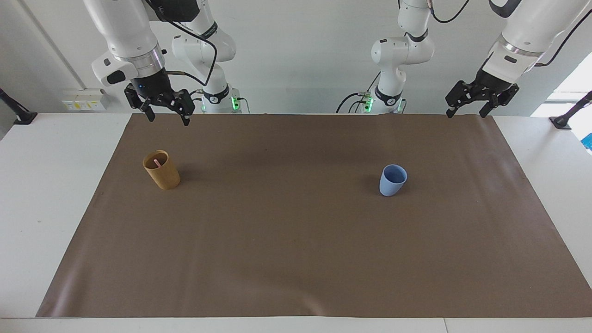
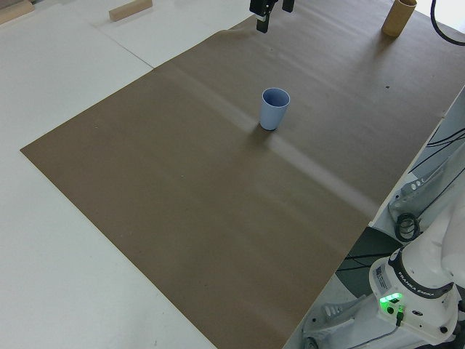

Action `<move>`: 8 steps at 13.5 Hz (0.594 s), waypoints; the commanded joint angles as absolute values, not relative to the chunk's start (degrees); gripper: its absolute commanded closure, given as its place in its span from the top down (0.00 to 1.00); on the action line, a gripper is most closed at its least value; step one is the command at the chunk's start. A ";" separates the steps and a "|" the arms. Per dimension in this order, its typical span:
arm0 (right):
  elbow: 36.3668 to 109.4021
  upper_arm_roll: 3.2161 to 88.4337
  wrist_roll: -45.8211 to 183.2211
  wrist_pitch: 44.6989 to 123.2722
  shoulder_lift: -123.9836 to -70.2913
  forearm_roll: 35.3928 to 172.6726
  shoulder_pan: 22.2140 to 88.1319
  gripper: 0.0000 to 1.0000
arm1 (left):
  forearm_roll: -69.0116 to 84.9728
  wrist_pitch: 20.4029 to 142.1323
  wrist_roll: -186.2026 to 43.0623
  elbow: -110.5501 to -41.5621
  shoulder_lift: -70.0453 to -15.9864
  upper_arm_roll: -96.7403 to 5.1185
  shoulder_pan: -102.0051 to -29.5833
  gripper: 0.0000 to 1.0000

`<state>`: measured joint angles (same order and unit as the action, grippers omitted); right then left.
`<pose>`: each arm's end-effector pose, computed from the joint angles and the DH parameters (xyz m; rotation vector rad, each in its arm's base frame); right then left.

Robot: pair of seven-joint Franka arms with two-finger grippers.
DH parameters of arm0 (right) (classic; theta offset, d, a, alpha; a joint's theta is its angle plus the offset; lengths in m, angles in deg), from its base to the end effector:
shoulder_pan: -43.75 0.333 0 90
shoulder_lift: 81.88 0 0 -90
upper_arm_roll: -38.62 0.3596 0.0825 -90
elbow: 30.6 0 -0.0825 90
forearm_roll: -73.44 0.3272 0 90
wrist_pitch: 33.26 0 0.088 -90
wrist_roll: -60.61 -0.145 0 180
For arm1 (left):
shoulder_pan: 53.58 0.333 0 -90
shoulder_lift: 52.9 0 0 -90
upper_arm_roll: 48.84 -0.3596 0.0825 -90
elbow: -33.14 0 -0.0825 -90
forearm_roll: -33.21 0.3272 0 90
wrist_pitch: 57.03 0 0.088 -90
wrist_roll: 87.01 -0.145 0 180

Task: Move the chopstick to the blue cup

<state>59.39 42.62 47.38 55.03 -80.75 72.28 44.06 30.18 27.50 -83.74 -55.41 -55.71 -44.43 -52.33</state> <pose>0.4863 0.0341 0.6373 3.1092 -0.2433 -0.0103 0.4687 -0.0351 0.6561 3.0937 -0.0038 -0.0371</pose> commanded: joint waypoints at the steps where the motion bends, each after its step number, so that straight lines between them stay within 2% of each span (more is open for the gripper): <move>1: 59.31 42.58 48.57 55.16 -80.83 73.44 43.48 1.00 | 29.43 26.73 -84.82 -56.41 -56.94 -44.44 -51.73 1.00; 8: 59.31 42.58 48.48 55.07 -80.83 73.44 43.48 1.00 | 29.43 26.91 -84.55 -56.68 -57.12 -44.53 -51.73 1.00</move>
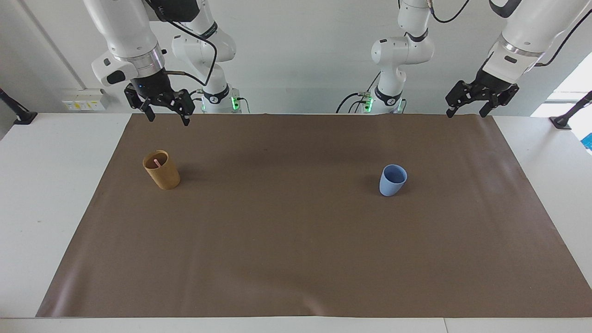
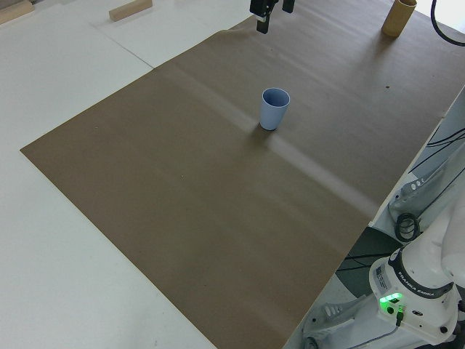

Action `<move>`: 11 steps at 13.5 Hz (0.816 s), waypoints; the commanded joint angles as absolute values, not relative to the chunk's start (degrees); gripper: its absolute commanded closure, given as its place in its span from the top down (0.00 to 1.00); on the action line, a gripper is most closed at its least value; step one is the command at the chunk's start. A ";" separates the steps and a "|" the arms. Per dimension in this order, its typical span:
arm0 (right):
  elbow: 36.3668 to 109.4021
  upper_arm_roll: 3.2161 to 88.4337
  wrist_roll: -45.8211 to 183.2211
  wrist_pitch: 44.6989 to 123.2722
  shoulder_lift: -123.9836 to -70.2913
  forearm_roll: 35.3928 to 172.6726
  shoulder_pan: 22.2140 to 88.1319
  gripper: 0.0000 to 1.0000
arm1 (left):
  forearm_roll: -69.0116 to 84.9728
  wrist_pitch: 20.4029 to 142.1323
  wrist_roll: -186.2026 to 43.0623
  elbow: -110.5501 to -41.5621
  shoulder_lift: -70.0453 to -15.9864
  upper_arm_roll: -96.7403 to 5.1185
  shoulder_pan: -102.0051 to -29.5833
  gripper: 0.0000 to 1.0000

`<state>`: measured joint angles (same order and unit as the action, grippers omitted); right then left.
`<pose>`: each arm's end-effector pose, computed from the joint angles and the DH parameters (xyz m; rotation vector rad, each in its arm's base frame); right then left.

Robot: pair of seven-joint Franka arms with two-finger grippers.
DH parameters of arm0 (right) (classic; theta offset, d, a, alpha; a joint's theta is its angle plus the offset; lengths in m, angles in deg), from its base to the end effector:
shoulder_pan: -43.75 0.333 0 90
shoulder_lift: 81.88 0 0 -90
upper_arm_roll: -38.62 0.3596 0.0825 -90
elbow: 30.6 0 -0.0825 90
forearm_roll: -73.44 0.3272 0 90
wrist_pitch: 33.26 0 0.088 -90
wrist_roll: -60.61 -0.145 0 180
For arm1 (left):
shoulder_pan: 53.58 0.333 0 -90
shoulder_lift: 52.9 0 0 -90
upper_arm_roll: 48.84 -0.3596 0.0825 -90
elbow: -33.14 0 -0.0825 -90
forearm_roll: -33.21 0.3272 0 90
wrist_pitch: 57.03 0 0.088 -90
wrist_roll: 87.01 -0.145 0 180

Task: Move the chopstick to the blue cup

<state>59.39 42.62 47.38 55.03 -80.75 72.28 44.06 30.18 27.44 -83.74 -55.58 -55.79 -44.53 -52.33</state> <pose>0.4863 0.0341 0.6373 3.1092 -0.2433 -0.0103 0.4680 -0.0343 0.6554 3.0938 -0.0010 -0.0411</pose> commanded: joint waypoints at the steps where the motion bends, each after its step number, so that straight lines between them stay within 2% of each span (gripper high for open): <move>1: 59.31 42.58 48.48 55.07 -80.83 73.44 43.48 1.00 | 29.34 26.91 -84.64 -56.68 -57.12 -44.53 -51.64 1.00; 11: 59.31 42.58 48.57 55.07 -80.83 73.44 43.48 1.00 | 29.34 27.52 -84.64 -58.78 -57.38 -44.71 -51.30 1.00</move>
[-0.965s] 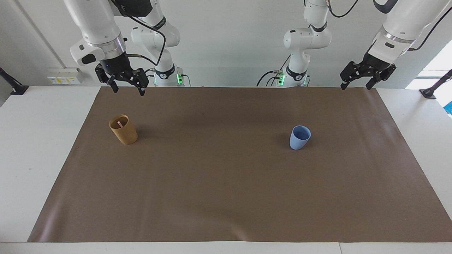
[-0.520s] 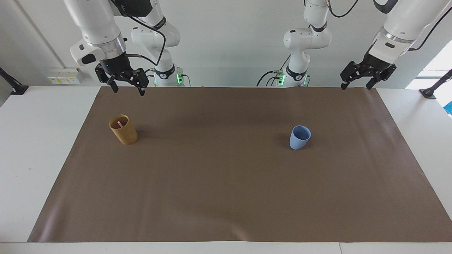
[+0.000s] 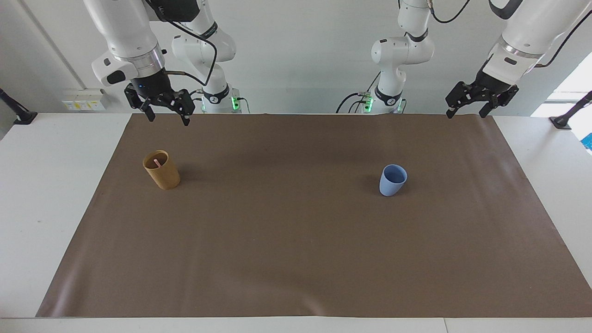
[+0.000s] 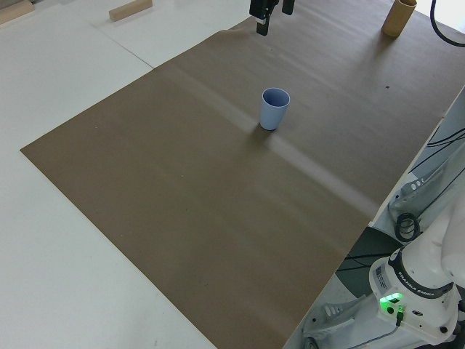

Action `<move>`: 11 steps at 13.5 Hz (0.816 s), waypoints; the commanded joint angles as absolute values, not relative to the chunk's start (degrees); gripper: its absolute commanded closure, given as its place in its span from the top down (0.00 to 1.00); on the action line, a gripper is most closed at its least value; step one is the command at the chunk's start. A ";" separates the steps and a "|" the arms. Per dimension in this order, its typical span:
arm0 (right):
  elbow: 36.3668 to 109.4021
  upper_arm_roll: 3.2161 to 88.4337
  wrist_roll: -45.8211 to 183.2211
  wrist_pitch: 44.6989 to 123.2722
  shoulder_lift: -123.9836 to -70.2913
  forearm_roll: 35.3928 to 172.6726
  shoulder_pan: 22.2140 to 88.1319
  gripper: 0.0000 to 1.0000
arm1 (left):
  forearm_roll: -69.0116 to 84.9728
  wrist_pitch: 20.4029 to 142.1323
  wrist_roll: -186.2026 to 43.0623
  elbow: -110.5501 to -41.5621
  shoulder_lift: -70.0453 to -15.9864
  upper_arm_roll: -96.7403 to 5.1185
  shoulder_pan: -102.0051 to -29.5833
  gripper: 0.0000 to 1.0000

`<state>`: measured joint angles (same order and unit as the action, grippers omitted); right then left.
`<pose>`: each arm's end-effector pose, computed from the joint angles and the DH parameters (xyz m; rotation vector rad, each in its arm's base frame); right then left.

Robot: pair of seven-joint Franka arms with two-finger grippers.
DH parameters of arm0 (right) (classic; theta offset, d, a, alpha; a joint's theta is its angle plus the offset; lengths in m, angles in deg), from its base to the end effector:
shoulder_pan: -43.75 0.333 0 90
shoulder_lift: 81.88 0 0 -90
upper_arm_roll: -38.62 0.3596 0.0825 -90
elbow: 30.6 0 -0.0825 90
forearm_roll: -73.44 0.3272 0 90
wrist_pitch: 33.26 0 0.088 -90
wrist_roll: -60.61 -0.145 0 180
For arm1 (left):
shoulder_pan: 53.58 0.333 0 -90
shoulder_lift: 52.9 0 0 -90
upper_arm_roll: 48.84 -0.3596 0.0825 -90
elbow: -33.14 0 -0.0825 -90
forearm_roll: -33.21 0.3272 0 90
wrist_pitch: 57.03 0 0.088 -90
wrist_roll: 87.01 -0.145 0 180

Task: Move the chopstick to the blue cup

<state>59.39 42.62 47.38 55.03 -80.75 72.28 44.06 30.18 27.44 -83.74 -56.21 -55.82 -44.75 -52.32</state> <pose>0.4863 0.0341 0.6373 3.1092 -0.2433 -0.0103 0.4675 -0.0323 0.6512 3.0939 0.0056 -0.0571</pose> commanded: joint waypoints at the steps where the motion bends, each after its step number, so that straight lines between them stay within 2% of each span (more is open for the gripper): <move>1: 59.31 42.41 48.57 55.07 -80.83 73.44 43.40 1.00 | 29.34 27.70 -84.55 -59.40 -57.47 -44.71 -50.94 1.00; 11: 59.31 42.40 48.49 55.07 -80.83 73.44 43.40 1.00 | 29.34 46.14 -83.67 -74.86 -56.94 -44.62 -51.20 1.00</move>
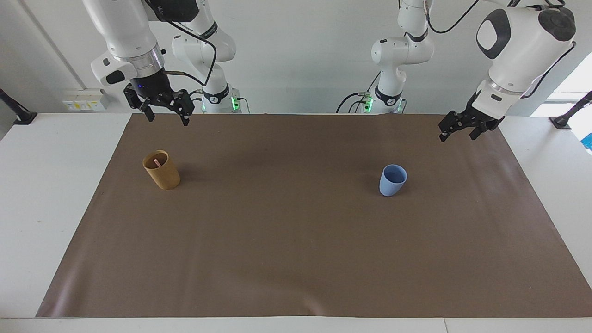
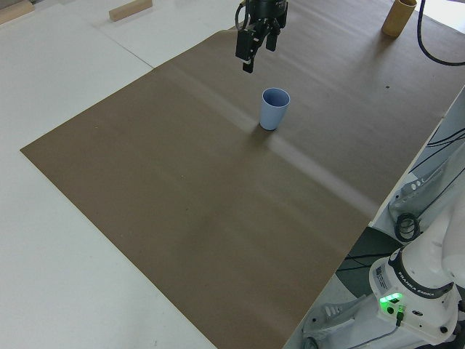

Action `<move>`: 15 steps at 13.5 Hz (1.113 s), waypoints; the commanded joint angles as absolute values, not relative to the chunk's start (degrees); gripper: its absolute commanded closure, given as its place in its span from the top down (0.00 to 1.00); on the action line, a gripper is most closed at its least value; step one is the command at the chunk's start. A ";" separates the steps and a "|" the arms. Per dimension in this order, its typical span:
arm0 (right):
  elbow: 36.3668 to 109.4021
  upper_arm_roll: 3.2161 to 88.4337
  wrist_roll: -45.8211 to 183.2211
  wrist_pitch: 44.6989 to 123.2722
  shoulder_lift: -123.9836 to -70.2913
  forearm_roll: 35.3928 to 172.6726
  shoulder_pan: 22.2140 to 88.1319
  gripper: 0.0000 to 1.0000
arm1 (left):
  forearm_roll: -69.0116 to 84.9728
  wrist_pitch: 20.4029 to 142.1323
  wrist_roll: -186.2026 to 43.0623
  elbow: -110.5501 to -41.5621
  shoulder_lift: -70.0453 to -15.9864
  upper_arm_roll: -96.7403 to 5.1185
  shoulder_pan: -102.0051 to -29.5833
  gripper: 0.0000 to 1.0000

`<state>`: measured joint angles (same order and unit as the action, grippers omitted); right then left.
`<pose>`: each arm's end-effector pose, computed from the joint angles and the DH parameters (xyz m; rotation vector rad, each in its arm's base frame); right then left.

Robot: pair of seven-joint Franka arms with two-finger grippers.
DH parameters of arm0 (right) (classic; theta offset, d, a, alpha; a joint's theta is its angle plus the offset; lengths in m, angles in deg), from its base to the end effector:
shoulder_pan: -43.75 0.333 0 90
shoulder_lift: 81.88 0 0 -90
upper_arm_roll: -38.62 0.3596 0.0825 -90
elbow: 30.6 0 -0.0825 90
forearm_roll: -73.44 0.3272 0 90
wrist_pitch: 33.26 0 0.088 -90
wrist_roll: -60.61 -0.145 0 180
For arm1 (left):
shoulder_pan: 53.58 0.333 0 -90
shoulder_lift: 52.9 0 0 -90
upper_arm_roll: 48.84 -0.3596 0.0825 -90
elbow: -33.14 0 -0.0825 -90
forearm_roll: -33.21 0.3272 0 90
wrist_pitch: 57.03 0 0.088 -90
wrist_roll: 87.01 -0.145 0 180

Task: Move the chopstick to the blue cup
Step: 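Reach the left gripper to the blue cup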

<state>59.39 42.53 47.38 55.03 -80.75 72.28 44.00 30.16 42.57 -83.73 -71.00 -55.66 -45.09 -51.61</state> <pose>0.4864 0.0328 0.6373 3.1089 -0.2474 -0.0103 0.4852 -0.0226 0.5649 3.0929 0.0557 -0.0515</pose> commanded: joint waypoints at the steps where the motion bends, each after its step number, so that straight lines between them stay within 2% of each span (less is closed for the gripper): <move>1: 59.31 42.40 48.57 55.07 -80.83 73.44 43.48 1.00 | 29.34 47.90 -83.67 -76.53 -56.77 -44.62 -51.47 1.00; 6: 59.31 42.40 48.66 55.07 -80.83 73.44 43.13 1.00 | 29.34 61.60 -77.71 -86.20 -54.66 -44.53 -56.55 1.00; 9: 59.40 42.40 48.57 55.07 -80.83 73.44 40.50 1.00 | 29.34 68.37 -75.06 -90.24 -52.29 -44.53 -58.84 1.00; 15: 59.40 42.40 48.49 54.72 -80.83 73.44 40.50 1.00 | 29.34 70.42 -75.32 -92.36 -51.05 -44.53 -59.03 1.00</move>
<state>59.39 42.34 47.38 55.03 -80.78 72.28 40.91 29.81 69.02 -75.58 -90.82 -50.34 -43.93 -58.42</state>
